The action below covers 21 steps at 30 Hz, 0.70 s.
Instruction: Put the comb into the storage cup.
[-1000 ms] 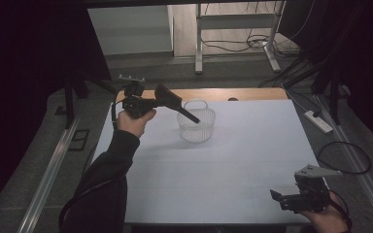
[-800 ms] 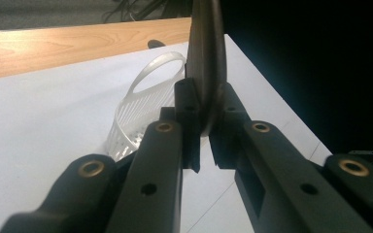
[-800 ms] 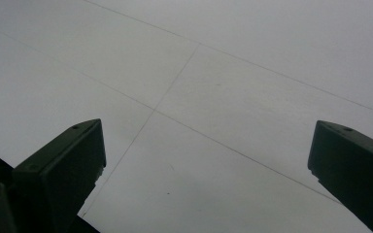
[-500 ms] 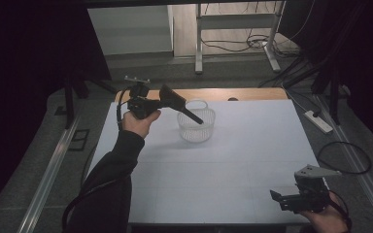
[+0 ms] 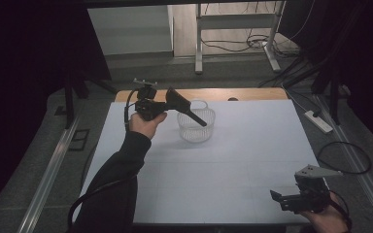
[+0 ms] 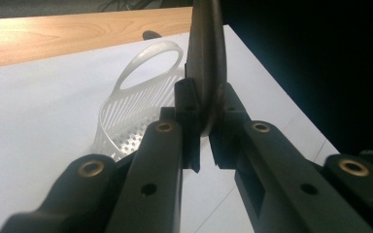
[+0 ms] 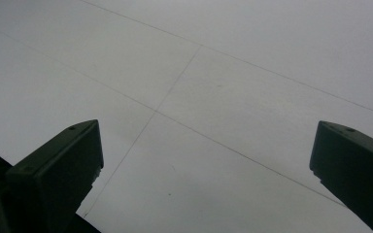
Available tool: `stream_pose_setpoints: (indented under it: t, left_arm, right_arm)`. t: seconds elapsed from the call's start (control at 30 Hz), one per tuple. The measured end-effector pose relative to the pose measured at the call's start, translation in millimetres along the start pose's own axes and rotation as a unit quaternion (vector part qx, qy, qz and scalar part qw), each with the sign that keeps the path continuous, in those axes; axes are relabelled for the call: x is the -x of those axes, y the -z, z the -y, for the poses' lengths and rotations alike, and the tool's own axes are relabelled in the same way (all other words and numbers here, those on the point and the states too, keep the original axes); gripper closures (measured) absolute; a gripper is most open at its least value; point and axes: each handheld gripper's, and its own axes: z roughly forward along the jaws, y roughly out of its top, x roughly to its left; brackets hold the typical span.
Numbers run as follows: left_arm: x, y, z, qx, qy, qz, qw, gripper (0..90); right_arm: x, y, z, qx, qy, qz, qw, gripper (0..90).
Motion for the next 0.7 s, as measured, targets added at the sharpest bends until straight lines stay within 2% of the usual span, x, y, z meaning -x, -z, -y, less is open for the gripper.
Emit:
stream_pose_setpoints:
  t: [0.33, 0.7]
  left_arm:
    - [-2.2, -15.5, 2.8, -0.01, -0.001, -0.004, 0.9999, 83.1]
    - [-7.6, -30.7, 10.3, -0.016, 0.009, -0.001, 0.9998, 83.1]
  right_arm:
    - [0.6, 0.3, 0.2, 0.002, -0.002, -0.003, 1.0, 0.0]
    - [0.3, 0.1, 0.2, 0.001, 0.0, -0.004, 1.0, 0.0]
